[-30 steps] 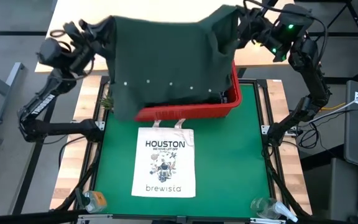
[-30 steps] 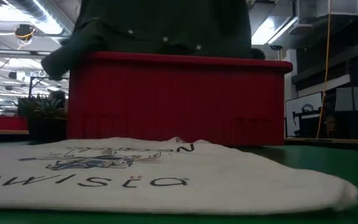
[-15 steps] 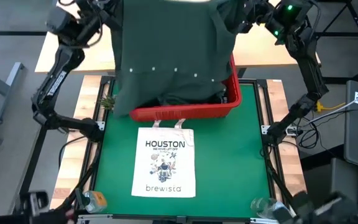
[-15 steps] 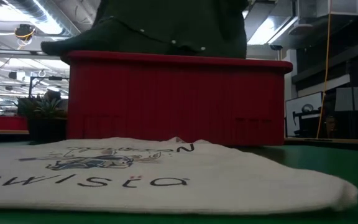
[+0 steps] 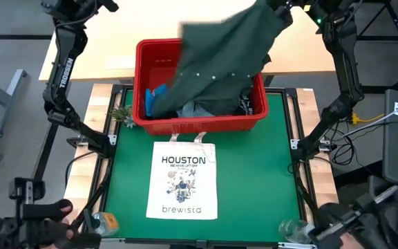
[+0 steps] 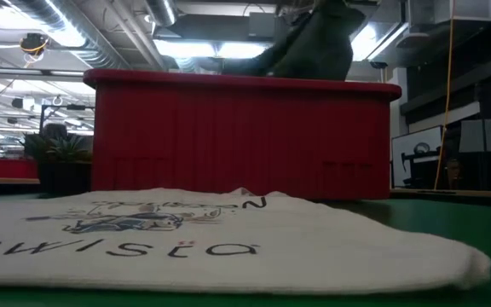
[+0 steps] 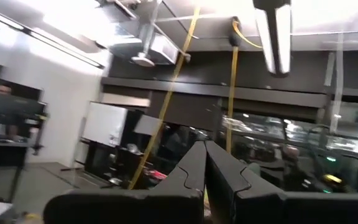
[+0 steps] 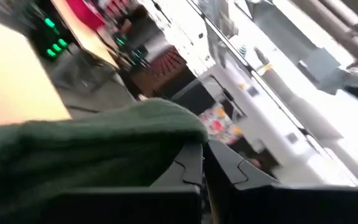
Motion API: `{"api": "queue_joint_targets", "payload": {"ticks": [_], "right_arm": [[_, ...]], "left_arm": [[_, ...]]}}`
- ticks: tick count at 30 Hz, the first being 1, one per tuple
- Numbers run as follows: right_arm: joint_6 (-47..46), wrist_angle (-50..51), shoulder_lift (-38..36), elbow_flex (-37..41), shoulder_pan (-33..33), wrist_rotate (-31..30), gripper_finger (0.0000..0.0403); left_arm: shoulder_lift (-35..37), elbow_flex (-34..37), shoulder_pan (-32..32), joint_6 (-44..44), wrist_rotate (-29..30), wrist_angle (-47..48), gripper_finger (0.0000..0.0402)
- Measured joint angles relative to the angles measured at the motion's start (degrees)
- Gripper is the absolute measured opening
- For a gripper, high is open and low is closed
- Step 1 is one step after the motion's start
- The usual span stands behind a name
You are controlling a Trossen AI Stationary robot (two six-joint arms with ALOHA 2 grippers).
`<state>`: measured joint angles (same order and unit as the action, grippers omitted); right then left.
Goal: Fold Laundry from Bin
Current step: Fold the green t-shirt
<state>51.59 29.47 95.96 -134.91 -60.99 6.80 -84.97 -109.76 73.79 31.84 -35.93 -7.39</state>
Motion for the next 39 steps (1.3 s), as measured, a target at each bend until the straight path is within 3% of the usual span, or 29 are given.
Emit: {"api": "queue_joint_targets", "payload": {"ticks": [5, 10, 12, 18, 21, 31, 39], "right_arm": [[-1.5, 2.5, 0.0, 0.0, 0.1, 3.5, 0.0003], [-0.4, 4.3, 0.0, 0.0, 0.2, 4.4, 0.0003], [-1.1, 4.9, 0.0, 0.0, 0.2, 5.9, 0.0003], [-5.1, 7.2, 0.0, 0.0, 0.2, 10.3, 0.0003], [-5.3, 9.2, 0.0, 0.0, 0.2, 13.0, 0.0003], [-11.1, 16.9, -0.3, -0.1, 4.6, 30.8, 0.0003], [-10.8, 20.7, -2.6, -0.1, 11.6, 31.8, 0.0003]], "left_arm": [[0.2, 0.0, -0.6, 0.9, -12.0, 2.8, 0.0001], [0.1, 1.7, -5.2, -8.0, -14.7, 6.2, 0.0004], [0.1, 2.2, -6.7, -12.5, -13.3, 8.8, 0.0017], [-0.5, 3.3, -11.6, -28.0, 0.7, 20.8, 0.0091], [-2.3, 3.3, -13.9, -32.1, 4.4, 24.6, 0.0124], [-13.1, 3.3, -21.8, -43.3, 5.0, 25.9, 0.0148], [-20.7, 3.3, -27.5, -57.7, 5.0, 25.9, 0.0148]]}}
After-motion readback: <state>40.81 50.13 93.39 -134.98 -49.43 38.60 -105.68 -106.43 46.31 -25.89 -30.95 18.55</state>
